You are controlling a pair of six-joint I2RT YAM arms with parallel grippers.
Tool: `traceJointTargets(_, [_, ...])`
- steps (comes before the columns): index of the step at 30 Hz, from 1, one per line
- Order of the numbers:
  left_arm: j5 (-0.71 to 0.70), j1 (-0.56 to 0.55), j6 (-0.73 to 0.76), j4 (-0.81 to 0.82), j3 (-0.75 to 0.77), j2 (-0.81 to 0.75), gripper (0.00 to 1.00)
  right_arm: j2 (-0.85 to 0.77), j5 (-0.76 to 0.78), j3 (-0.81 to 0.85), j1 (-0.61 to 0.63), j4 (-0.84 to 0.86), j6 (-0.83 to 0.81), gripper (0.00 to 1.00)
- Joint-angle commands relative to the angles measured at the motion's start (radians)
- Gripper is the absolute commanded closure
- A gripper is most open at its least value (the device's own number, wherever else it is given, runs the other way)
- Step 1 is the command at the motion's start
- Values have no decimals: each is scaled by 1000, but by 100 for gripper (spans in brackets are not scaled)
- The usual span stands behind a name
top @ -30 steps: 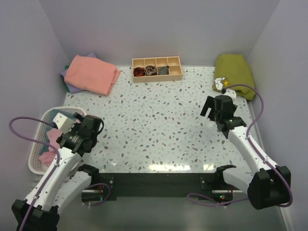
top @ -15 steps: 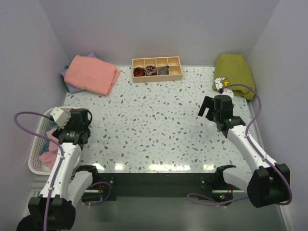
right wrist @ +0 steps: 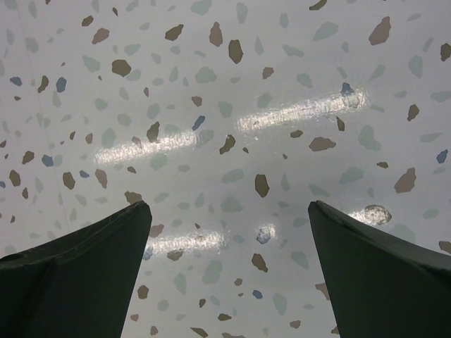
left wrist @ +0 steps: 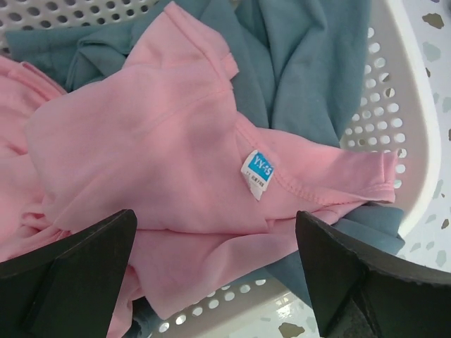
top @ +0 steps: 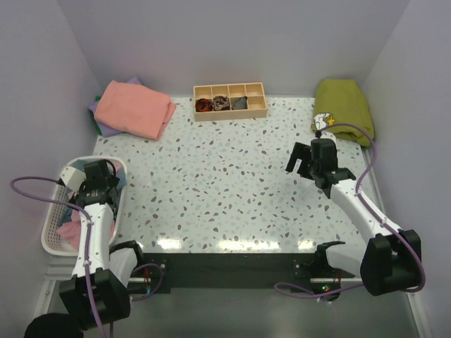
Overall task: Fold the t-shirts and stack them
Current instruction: Grab crumpled tshirt from bin with the left arm
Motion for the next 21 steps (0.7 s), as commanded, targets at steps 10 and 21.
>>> traceJointTargets(10, [-96, 63, -177, -165, 27, 2, 1, 8, -47, 53, 3, 28, 1, 1])
traceJointTargets(21, [-9, 72, -61, -22, 4, 4, 100, 17, -37, 53, 2, 32, -2, 1])
